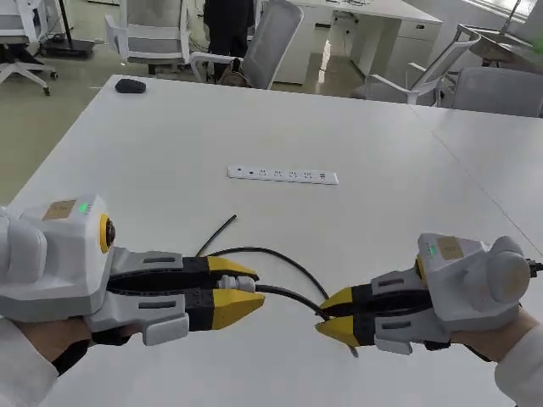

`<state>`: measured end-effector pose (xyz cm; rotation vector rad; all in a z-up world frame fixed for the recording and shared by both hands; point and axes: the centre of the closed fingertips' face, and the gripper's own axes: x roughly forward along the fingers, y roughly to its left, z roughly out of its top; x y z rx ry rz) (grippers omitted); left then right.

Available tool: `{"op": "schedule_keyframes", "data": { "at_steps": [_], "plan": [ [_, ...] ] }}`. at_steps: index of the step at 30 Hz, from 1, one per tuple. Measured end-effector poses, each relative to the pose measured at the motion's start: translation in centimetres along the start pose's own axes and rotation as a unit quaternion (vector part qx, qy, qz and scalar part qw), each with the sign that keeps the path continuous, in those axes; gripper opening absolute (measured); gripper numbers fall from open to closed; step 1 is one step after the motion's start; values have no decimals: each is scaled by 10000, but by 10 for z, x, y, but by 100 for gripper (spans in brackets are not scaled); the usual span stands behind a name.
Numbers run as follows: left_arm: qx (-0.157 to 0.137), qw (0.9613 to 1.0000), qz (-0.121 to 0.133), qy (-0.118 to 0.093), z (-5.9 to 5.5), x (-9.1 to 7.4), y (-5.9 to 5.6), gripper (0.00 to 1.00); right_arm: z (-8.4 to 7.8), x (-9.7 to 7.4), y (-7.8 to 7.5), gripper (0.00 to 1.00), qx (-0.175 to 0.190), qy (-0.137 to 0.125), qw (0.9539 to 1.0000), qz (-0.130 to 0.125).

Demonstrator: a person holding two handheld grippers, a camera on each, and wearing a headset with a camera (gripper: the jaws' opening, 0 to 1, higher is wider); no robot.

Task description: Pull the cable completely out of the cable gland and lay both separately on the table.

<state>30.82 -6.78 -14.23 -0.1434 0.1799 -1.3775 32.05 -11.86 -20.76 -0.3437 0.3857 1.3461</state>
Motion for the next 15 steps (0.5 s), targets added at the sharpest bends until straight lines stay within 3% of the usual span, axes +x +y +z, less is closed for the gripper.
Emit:
{"op": "schedule_keyframes", "data": {
  "at_steps": [3, 7, 15],
  "plan": [
    [53, 9999, -57, 81, -5, 1, -2, 17, 34, 3, 13, 15, -259, -393, 9987, 191],
    [71, 9998, -134, 160, -11, 2, -6, 17, 61, 11, 27, 16, -486, -620, 9964, 325],
    [60, 9997, -238, 42, -7, -5, -7, 17, 64, 26, 37, 12, -541, -528, 9964, 394]
  ]
}}
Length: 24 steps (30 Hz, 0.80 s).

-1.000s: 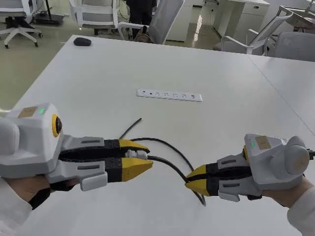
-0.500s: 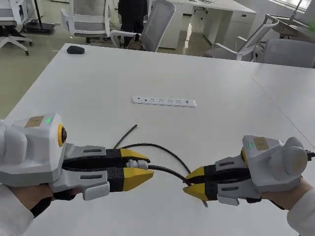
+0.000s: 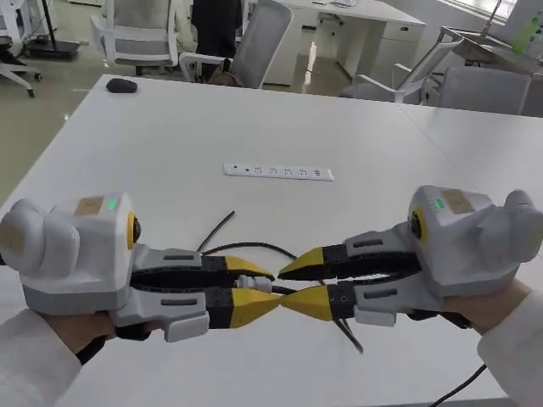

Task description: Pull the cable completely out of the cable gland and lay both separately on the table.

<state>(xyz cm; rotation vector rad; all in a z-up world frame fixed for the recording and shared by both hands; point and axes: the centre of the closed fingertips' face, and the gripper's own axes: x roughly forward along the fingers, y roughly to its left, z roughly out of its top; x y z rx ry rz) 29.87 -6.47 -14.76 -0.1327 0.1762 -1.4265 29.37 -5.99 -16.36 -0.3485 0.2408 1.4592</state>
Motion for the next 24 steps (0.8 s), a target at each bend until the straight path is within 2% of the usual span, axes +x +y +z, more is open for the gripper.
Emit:
{"op": "schedule_keyframes", "data": {
  "at_steps": [2, 3, 14, 19, 24],
  "plan": [
    [-11, 10000, -8, -10, 0, -1, 1, 17, -2, 2, -1, 4, -109, 94, 9999, -66],
    [-22, 10000, 8, -18, 0, -3, 2, 17, 0, 4, 1, 4, -125, 59, 9999, -23],
    [-210, 9997, -83, -79, -6, -16, 3, 17, -1, 21, 7, 3, 9, 82, 9998, -168],
    [-209, 9997, -135, -40, -11, -15, 2, 17, -8, 20, 8, 3, -1, 254, 9995, -179],
    [-236, 9997, 7, -20, -13, -10, -1, 17, -14, 14, 8, 3, -12, 281, 9996, -60]
  ]
}}
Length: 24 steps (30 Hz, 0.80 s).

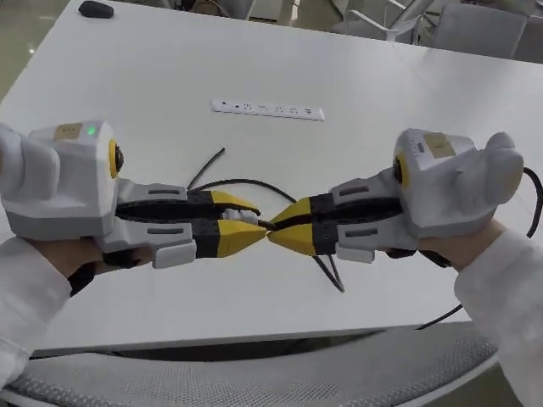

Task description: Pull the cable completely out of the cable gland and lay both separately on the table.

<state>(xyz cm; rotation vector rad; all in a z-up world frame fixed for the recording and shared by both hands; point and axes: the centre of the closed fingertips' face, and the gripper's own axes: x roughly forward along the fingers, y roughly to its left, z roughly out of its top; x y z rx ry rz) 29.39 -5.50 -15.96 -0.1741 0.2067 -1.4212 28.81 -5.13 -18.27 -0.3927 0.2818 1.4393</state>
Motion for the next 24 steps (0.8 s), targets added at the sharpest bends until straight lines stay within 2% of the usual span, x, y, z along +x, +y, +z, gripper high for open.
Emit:
{"op": "schedule_keyframes", "data": {
  "at_steps": [4, 6, 9, 14, 17, 21, 24],
  "plan": [
    [68, 9999, 55, 55, 2, 4, 2, 17, -2, -4, -3, 3, -95, -4, 9998, 189],
    [-69, 9998, 200, -8, 7, 7, 6, 17, 1, -8, -8, 3, -67, -32, 9997, 217],
    [-107, 9996, 272, -52, 16, 11, 4, 17, 6, -16, -10, 3, -114, -101, 9993, 328],
    [-226, 9984, 511, 24, 31, 15, 1, 17, 16, -23, -12, 3, 160, -279, 9983, 482],
    [-152, 9986, 511, 17, 35, 15, -2, 17, 18, -27, -11, 3, 154, -361, 9978, 533],
    [-70, 9990, 451, -35, 32, 15, 0, 17, 4, -31, -14, 3, -175, 11, 9987, 483],
    [-130, 9993, 351, -99, 35, 14, 4, 17, -1, -34, -18, 3, -22, 83, 9998, 188]
  ]
}}
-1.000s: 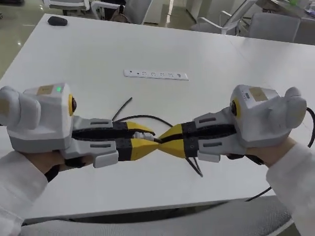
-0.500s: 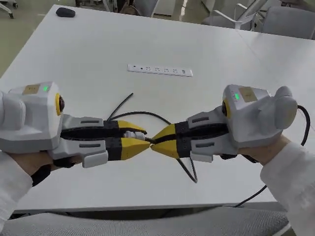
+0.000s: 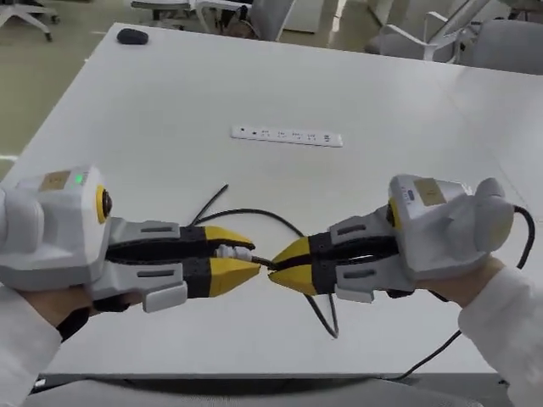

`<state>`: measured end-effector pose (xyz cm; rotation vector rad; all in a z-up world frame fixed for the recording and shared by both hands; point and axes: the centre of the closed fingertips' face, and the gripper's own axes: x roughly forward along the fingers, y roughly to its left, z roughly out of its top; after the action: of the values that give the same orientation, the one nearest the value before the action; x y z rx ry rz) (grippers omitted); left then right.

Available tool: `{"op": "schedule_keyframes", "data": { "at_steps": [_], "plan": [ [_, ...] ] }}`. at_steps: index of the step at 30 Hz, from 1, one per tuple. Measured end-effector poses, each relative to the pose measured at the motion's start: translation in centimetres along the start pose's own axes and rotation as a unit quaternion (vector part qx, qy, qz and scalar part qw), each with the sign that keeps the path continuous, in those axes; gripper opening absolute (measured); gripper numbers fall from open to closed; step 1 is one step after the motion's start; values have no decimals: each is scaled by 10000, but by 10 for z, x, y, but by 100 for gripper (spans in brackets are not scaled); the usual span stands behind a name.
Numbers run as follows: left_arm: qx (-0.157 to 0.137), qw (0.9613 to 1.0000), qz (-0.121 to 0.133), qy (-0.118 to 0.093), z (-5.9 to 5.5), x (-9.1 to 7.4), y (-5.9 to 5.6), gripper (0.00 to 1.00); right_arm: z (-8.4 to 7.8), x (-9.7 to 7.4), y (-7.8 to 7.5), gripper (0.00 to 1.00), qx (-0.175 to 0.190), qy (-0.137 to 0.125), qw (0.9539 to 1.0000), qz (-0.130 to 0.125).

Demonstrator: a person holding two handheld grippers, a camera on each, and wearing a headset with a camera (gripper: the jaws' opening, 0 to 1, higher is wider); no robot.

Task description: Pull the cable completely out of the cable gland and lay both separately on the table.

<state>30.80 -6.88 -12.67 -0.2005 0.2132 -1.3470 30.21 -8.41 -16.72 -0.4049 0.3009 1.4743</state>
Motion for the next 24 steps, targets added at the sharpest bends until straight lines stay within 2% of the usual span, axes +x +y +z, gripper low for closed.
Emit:
{"op": "schedule_keyframes", "data": {
  "at_steps": [3, 5, 7, 9, 14, 16, 18, 24],
  "plan": [
    [176, 9998, -81, 24, 6, 1, -4, 17, 3, -1, 4, 3, 27, -139, 9999, -50],
    [303, 9993, -131, 149, 2, 2, -7, 17, 1, 0, 4, 3, -26, -130, 9999, 6],
    [327, 9992, -140, 179, -1, 2, -7, 17, -7, 3, 3, 3, -96, 0, 9999, 39],
    [320, 9992, -133, 201, -4, -1, -4, 17, -19, 6, 2, 3, -211, 270, 9994, 28],
    [205, 9997, -37, 103, 3, -11, -1, 17, -31, 9, 0, 3, -91, 385, 9992, -13],
    [205, 9997, -7, 91, 4, -14, 0, 17, -40, 9, 1, 3, -93, 544, 9985, 43],
    [180, 9998, 35, 60, 4, -14, 2, 17, -49, 8, -1, 3, -131, 721, 9973, 87],
    [86, 9998, 186, 5, 2, -12, 8, 17, -69, 4, -11, 3, -14, 866, 9962, 79]
  ]
}}
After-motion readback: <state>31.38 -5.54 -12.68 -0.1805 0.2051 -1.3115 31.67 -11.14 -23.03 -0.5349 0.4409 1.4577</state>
